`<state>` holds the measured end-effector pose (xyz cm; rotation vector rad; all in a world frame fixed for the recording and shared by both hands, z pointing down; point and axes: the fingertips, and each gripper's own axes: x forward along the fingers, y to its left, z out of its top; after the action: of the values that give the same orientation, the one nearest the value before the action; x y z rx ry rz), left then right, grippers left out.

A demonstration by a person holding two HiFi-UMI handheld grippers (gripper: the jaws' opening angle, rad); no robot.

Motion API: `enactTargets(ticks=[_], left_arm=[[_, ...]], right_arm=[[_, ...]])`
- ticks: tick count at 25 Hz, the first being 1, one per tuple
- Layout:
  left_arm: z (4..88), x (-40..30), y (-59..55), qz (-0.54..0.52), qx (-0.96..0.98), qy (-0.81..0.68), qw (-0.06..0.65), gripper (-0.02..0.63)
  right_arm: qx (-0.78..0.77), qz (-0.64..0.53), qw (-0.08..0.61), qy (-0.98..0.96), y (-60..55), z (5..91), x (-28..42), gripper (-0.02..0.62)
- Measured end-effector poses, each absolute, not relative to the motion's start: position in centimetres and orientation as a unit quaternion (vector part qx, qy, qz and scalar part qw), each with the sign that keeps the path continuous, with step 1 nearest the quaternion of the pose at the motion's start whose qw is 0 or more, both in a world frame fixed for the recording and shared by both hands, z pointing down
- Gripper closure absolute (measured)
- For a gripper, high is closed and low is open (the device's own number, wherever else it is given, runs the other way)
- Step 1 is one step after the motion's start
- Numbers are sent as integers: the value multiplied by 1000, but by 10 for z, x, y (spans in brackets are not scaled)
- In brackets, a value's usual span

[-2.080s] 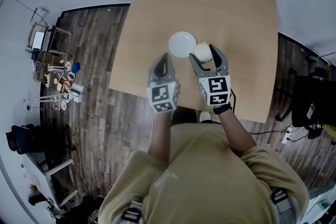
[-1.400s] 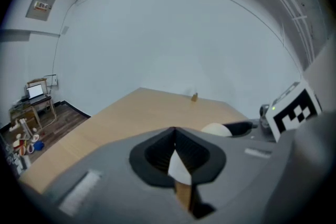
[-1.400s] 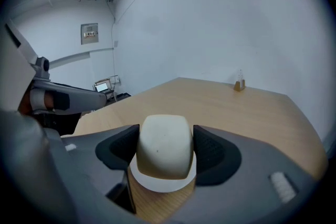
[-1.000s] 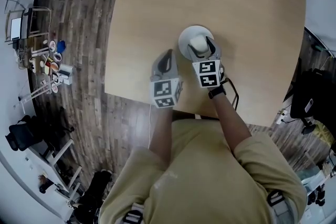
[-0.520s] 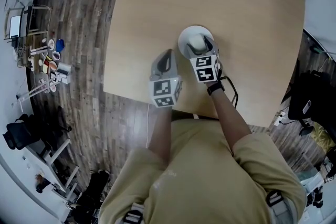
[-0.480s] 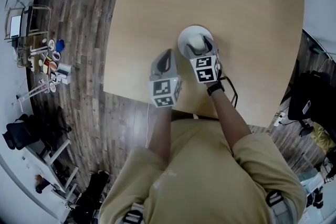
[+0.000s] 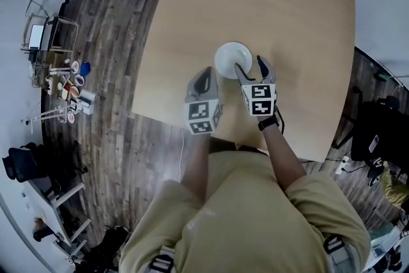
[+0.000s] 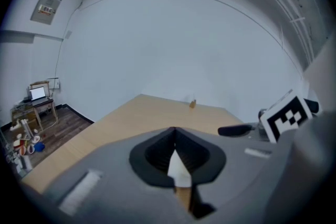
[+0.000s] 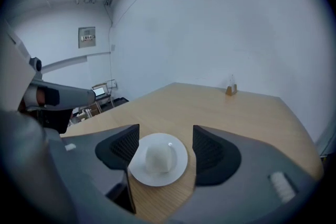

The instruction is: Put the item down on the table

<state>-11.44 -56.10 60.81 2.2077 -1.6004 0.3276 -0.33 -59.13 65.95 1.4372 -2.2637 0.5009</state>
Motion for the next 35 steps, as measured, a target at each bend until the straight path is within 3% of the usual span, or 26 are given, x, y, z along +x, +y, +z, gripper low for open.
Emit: enactTargets(ticks=[13,25,35], left_arm=[[499,-82,-488,73,802,-585,91,604],[440,-55,-408,40,806,-590,31,604],[423,-31,-360,47,806,-589,-14,604]], right_arm=[[540,79,85,-833,-506,501,57,431],[572,32,20,-820,-421,434,111,589],[580,23,18,-814,-376,425,131,589]])
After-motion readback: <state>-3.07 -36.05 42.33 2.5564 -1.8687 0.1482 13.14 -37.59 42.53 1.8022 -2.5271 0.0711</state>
